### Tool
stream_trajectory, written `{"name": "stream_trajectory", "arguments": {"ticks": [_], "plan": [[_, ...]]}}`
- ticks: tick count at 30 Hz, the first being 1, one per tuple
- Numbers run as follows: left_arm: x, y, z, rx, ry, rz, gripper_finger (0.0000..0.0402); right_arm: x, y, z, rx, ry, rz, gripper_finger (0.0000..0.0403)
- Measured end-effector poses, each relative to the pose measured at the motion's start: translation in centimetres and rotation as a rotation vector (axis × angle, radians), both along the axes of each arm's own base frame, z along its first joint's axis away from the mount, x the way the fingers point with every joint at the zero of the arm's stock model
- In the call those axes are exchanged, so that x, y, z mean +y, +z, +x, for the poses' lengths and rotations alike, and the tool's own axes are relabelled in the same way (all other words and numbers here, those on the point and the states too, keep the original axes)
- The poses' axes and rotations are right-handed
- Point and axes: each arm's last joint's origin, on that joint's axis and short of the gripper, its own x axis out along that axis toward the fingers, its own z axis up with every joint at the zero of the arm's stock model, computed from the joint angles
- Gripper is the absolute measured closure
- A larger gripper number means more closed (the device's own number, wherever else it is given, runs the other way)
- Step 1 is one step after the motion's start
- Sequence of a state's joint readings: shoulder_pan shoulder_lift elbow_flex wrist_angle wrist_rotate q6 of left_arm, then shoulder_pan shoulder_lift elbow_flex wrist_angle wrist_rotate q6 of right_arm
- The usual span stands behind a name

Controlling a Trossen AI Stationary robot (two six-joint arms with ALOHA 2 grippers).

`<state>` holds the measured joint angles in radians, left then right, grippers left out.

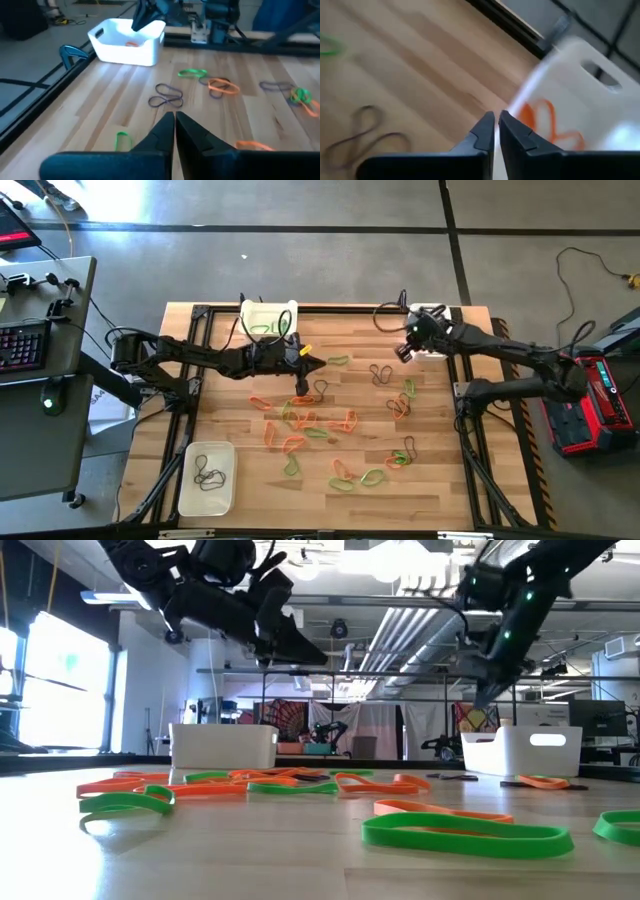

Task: Sort rubber bands into baskets
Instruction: Put the orange rubber band into the top right white bin

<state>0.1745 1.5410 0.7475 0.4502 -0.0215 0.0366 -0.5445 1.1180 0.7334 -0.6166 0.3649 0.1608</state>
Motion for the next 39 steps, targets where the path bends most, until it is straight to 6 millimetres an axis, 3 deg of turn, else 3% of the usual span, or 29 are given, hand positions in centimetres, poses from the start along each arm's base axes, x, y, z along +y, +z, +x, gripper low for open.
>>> {"name": "stream_trajectory", "arguments": {"ticks": [4, 9, 18, 27, 39], "plan": [[-0.3, -0.5, -0.2, 0.055, -0.070, -0.007, 0.0400, 1.9, 0.1, 1.4, -0.069, 0.101, 0.048, 0.0398], [-0.8, -1.5, -0.5, 0.174, -0.064, 0.018, 0.0373, 4.0, 0.0, 2.5, -0.154, 0.229, 0.179, 0.0384], [-1.1, -3.3, -0.6, 0.279, 0.042, -0.046, 0.0285, 6.0, 1.6, 4.9, -0.338, 0.341, 0.034, 0.0343], [0.0, -6.9, 1.1, 0.282, 0.130, -0.046, 0.0243, 6.7, 2.0, 5.4, -0.372, 0.339, -0.033, 0.0287], [1.9, -8.6, 4.4, 0.436, 0.166, -0.095, 0.0244, 6.7, 2.1, 5.4, -0.373, 0.330, -0.045, 0.0284]]}}
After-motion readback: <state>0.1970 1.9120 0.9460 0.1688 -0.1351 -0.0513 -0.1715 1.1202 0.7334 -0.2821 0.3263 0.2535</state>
